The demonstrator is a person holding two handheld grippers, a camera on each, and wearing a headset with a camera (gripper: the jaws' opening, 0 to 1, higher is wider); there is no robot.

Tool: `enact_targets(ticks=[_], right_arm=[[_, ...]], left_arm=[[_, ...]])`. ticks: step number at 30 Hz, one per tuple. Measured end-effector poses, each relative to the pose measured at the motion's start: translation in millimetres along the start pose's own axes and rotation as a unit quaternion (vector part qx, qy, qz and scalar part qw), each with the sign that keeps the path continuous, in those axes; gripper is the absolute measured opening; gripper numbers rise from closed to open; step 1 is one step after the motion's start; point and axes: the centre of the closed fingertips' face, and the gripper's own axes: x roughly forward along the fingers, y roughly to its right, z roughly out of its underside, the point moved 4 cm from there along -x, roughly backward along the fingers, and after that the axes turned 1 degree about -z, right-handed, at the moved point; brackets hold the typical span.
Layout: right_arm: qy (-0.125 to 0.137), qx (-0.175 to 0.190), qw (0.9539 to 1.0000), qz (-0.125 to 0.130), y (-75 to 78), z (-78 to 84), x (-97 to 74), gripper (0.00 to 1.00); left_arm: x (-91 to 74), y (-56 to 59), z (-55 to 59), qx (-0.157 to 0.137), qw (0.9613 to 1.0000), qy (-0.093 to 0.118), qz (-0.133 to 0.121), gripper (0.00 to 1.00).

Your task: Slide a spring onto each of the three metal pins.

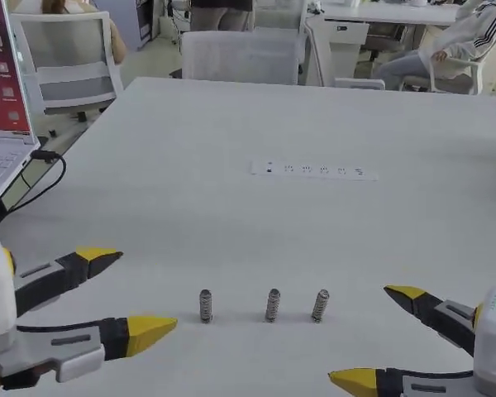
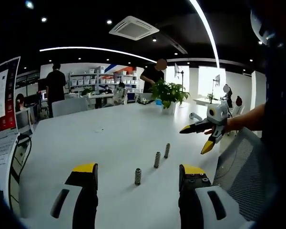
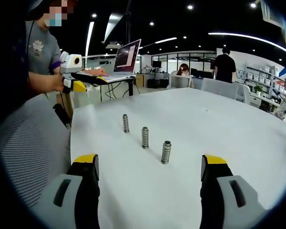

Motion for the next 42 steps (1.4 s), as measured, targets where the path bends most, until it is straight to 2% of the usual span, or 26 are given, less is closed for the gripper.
enact_targets(ticks=[8, 10, 11, 13, 15, 17, 18, 19, 21, 22, 23, 24, 25, 26, 27, 28, 29, 30, 31, 32, 34, 36, 37, 38, 40, 42], right_arm=[[0.003, -0.001, 1.0, -0.003, 0.1, -3.0, 1.4, 0.89], [0.002, -0.002, 1.0, -0.003, 0.1, -3.7, 0.6, 0.89], [0.003, -0.002, 1.0, -0.002, 0.0, -3.8, -0.3, 0.89], [0.003, 0.0, 1.0, -0.001, -0.3, -2.9, -1.5, 0.89], [-0.002, 0.003, 1.0, -0.001, 0.0, 0.5, -2.3, 0.89], [-0.004, 0.004, 1.0, -0.002, -0.7, 2.1, -1.9, 0.89], [-0.004, 0.004, 1.0, -0.003, -0.9, 1.9, -1.7, 0.89], [-0.003, 0.005, 1.0, -0.004, -1.4, 1.7, -1.2, 0.89], [-0.005, 0.004, 1.0, -0.006, -2.3, 1.3, 0.3, 0.88], [-0.005, 0.004, 1.0, -0.007, -2.5, 1.0, 0.8, 0.88], [-0.005, 0.004, 1.0, -0.008, -2.6, 0.3, 1.1, 0.88], [-0.002, 0.003, 1.0, -0.007, -1.6, -0.8, 1.1, 0.88], [0.001, 0.005, 1.0, -0.006, -1.2, -1.9, 0.6, 0.88], [0.001, 0.005, 1.0, -0.006, -1.3, -2.3, 0.3, 0.88], [0.002, 0.004, 1.0, -0.005, -1.7, -3.0, -0.2, 0.88], [0.001, 0.003, 1.0, -0.005, -1.7, -2.9, -0.6, 0.88], [0.001, 0.003, 1.0, -0.005, -1.8, -2.5, -1.4, 0.88], [0.002, 0.002, 1.0, -0.004, -1.5, -2.4, -1.7, 0.88], [0.002, 0.002, 1.0, -0.002, -0.2, -2.2, -2.2, 0.88], [0.004, 0.004, 1.0, 0.0, 0.1, -2.3, -2.6, 0.88], [0.006, 0.008, 1.0, 0.001, 0.9, -1.7, -3.0, 0.88], [0.003, 0.006, 1.0, 0.0, 0.9, -0.5, -2.5, 0.88], [0.002, 0.007, 1.0, -0.001, 0.6, -0.2, -2.1, 0.88], [0.003, 0.007, 1.0, -0.003, -0.3, -0.4, -1.7, 0.88], [0.004, 0.007, 1.0, -0.006, -1.8, -1.2, -1.0, 0.89], [0.003, 0.005, 0.9999, -0.01, -3.3, -1.6, -0.3, 0.89]], left_arm=[[1.3, -4.3, 6.1, 0.002, 0.9999, -0.009, -0.015, 0.66], [-5.1, -11.6, 8.6, 0.015, 0.9992, -0.016, -0.033, 0.65], [-13.3, -19.2, 4.1, -0.013, 0.9988, 0.0, -0.047, 0.65], [-25.2, -28.5, -4.1, -0.015, 0.9977, 0.019, -0.064, 0.66], [-42.1, -46.6, -10.6, 0.002, 0.9948, 0.005, -0.101, 0.66], [-60.1, -73.2, -24.3, -0.006, 0.9856, 0.01, -0.169, 0.67], [-66.2, -81.1, -29.6, 0.001, 0.9834, 0.007, -0.182, 0.7], [-73.1, -94.0, -42.1, 0.005, 0.9781, 0.026, -0.206, 0.7], [-77.5, -110.5, -49.7, 0.004, 0.9732, 0.027, -0.228, 0.7], [-83.1, -131.6, -46.4, 0.002, 0.9623, -0.001, -0.272, 0.7], [-82.1, -137.8, -45.6, -0.007, 0.9634, -0.011, -0.268, 0.7], [-78.9, -142.9, -50.3, -0.013, 0.9654, 0.009, -0.26, 0.71], [-79.0, -157.2, -45.1, -0.043, 0.957, -0.002, -0.287, 0.72], [-77.9, -163.0, -37.3, -0.053, 0.9561, -0.03, -0.287, 0.72], [-72.4, -171.8, -34.4, -0.041, 0.9583, -0.027, -0.282, 0.72], [-73.0, -176.9, -25.4, -0.068, 0.9525, -0.048, -0.293, 0.72], [-69.1, -175.0, -19.3, -0.083, 0.9532, -0.063, -0.284, 0.7], [-63.3, -167.5, -23.7, -0.065, 0.9586, -0.048, -0.273, 0.69], [-50.7, -148.6, -27.0, -0.042, 0.9676, -0.04, -0.246, 0.68], [-41.1, -134.6, -25.6, -0.026, 0.9734, -0.043, -0.224, 0.68], [-16.9, -94.3, -16.7, -0.014, 0.9818, -0.052, -0.182, 0.68], [6.6, -55.1, -12.5, -0.004, 0.9912, -0.033, -0.128, 0.69], [14.1, -42.2, -7.7, -0.011, 0.9929, -0.034, -0.114, 0.7], [25.8, -23.1, -0.8, -0.01, 0.9965, -0.03, -0.077, 0.71], [38.1, -4.3, 15.3, -0.02, 0.9977, -0.04, -0.051, 0.72], [45.9, 8.8, 26.1, -0.002, 0.9986, -0.044, -0.028, 0.73]])
